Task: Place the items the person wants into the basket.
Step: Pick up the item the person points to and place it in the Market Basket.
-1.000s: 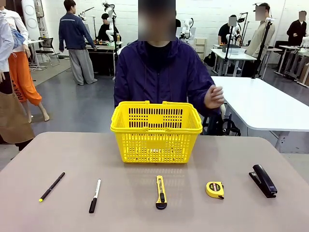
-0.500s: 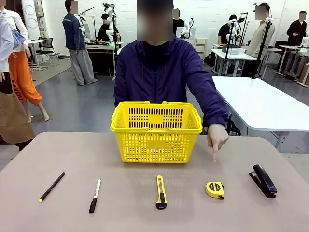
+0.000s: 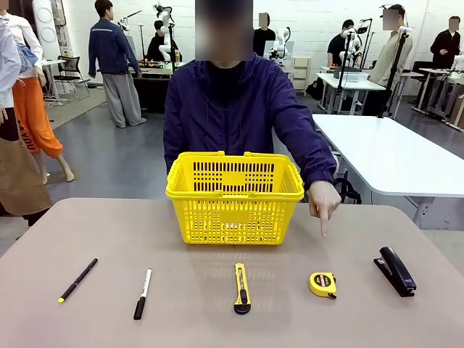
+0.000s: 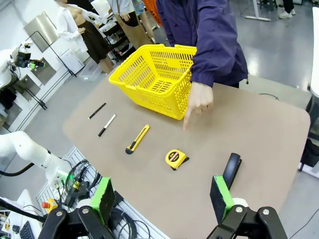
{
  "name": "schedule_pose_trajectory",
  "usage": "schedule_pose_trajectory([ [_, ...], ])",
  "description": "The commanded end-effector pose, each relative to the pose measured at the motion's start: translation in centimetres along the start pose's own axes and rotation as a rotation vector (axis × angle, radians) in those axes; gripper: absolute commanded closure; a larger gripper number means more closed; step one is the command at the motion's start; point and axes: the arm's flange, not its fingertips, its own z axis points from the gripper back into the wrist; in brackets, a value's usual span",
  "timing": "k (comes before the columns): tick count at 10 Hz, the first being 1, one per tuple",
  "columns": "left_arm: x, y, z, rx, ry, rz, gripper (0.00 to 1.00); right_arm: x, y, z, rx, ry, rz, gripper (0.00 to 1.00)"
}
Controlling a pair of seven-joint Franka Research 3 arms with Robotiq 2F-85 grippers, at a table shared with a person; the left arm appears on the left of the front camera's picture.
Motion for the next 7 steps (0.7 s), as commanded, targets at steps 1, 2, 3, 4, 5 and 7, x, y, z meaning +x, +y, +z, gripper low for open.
schedule_pose_trajectory([
  [1,0.2,0.0,0.0,-0.008,-0.013,-0.002,0.0,0.0,0.0,0.0,0.0,0.0,0.0,0.0],
  [2,0.2,0.0,0.0,-0.008,-0.013,-0.002,0.0,0.1,1.3,-2.5,-0.075,0.093,-0.04,0.0],
  [3,0.2,0.0,0.0,-0.008,-0.013,-0.002,0.0,0.4,2.5,-6.8,-0.208,0.232,-0.113,0.0],
  [4,0.2,0.0,0.0,-0.008,-0.013,-0.002,0.0,1.0,3.5,-10.3,-0.241,0.332,-0.197,0.0],
  [5,0.2,0.0,0.0,-0.008,-0.013,-0.002,0.0,1.6,4.2,-13.6,-0.297,0.415,-0.263,0.0],
  [7,0.2,0.0,0.0,-0.008,-0.013,-0.002,0.0,0.5,6.5,-19.9,-0.398,0.515,-0.35,0.0],
])
